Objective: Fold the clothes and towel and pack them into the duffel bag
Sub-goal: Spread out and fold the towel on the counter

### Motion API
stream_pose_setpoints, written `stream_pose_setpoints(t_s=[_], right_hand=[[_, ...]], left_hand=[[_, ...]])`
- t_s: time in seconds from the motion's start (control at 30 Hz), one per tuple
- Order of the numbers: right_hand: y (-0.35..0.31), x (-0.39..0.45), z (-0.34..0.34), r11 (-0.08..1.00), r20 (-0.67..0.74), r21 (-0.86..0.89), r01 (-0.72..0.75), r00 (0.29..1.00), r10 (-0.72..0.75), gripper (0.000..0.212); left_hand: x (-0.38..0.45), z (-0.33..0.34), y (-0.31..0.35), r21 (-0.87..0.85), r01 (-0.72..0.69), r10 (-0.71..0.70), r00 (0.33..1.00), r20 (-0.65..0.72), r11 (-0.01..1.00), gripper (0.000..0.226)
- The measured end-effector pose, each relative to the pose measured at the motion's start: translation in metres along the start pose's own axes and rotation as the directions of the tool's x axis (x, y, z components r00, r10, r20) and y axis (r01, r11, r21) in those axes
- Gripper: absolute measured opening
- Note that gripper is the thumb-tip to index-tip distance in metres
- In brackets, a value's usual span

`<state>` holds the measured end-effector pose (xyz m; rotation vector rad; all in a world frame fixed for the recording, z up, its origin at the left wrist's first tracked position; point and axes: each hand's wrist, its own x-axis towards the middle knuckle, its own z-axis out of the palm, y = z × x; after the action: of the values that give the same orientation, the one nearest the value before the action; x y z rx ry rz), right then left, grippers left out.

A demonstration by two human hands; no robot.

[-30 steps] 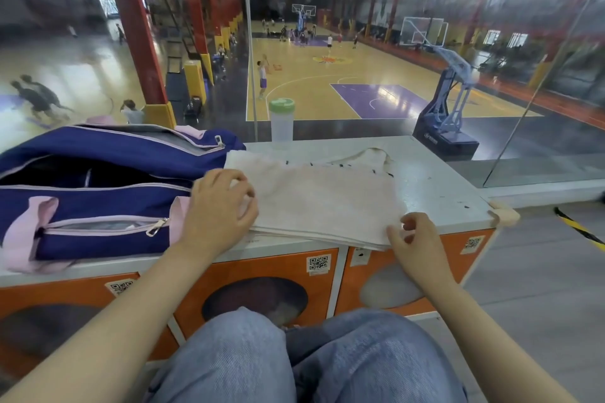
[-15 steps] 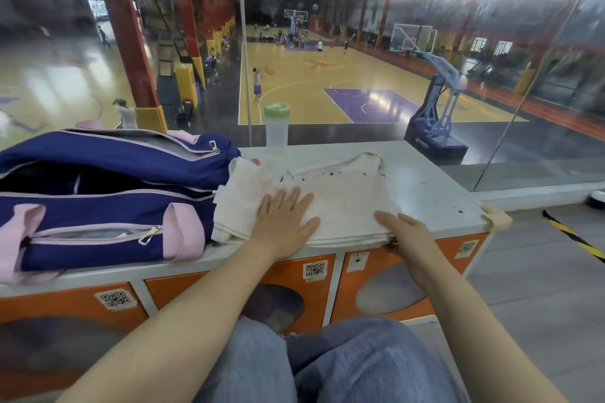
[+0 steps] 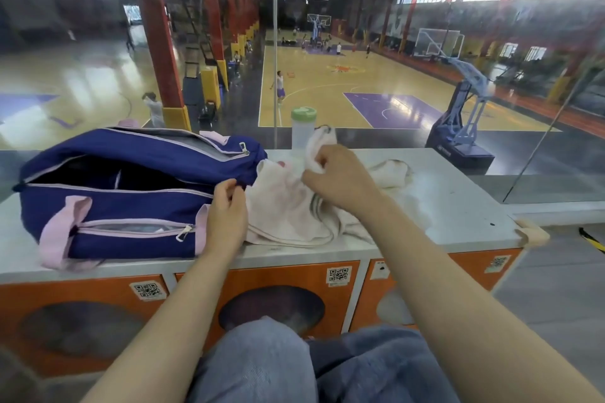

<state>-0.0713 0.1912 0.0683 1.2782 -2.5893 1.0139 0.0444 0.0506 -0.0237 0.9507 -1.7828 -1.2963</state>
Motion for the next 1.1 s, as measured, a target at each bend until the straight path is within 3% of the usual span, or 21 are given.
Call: stream_pose_setpoints(t_s=[0.07, 0.17, 0.27, 0.37, 0.43, 0.5, 0.57, 0.67, 0.77, 0.83, 0.97, 1.1], right_hand=[[-0.012, 0.004, 0.025, 0.999, 0.064, -0.021, 0.037, 0.997, -0.035, 0.032], [-0.019, 0.003, 0.064, 0.982, 0.052, -0.124, 0.141, 0.989, -0.135, 0.031], [-0.016, 0.002, 0.092, 0.974, 0.097, -0.114, 0.196, 0.978, -0.185, 0.020], [-0.009, 0.000, 0.107, 0.971, 0.202, -0.144, 0.191, 0.966, -0.160, 0.033], [-0.006, -0.003, 0.110, 0.975, 0.297, -0.125, 0.183, 0.945, -0.139, 0.044], [-0.004, -0.002, 0.105, 0.987, 0.355, -0.013, 0.157, 0.924, -0.143, 0.035], [0.000, 0.002, 0.095, 0.976, 0.397, 0.210, 0.066, 0.906, -0.146, 0.021], [0.011, 0.009, 0.082, 0.929, 0.260, 0.370, 0.007, 0.959, -0.111, 0.017], [0.022, 0.020, 0.074, 0.933, 0.046, 0.357, -0.052, 0.998, 0.038, 0.024], [0.028, 0.033, 0.070, 0.949, 0.006, 0.311, -0.048, 0.999, 0.048, 0.032], [0.029, 0.056, 0.059, 0.988, 0.133, 0.152, -0.019, 0.991, -0.001, 0.062], [0.018, 0.060, 0.041, 0.980, 0.303, 0.196, 0.029, 0.949, -0.089, 0.066]], left_hand=[[0.004, -0.003, -0.003, 0.095, 0.032, -0.036, 0.999, 0.037, 0.995, 0.036], [0.016, -0.003, -0.008, 0.039, 0.125, -0.127, 0.989, 0.071, 0.991, 0.040], [0.023, -0.009, -0.007, -0.087, 0.314, -0.298, 0.942, 0.156, 0.946, 0.052], [0.035, -0.009, -0.004, -0.105, 0.380, -0.345, 0.904, 0.254, 0.919, 0.057], [0.038, -0.006, 0.002, -0.020, 0.314, -0.300, 0.922, 0.247, 0.949, 0.060], [0.035, -0.002, 0.006, 0.034, 0.211, -0.213, 0.947, 0.242, 0.977, 0.049], [0.032, 0.001, 0.003, 0.031, 0.130, -0.133, 0.960, 0.245, 0.991, 0.044], [0.029, 0.007, 0.004, 0.119, 0.091, -0.116, 0.968, 0.223, 0.989, 0.056], [0.028, 0.013, 0.005, 0.200, 0.059, -0.092, 0.982, 0.163, 0.978, 0.051], [0.024, 0.015, 0.004, 0.179, -0.008, -0.021, 0.986, 0.162, 0.984, 0.040], [0.014, 0.013, 0.001, 0.097, -0.171, 0.142, 0.957, 0.253, 0.980, 0.034], [0.005, 0.001, 0.004, -0.084, -0.251, 0.264, 0.922, 0.282, 0.964, 0.034]])
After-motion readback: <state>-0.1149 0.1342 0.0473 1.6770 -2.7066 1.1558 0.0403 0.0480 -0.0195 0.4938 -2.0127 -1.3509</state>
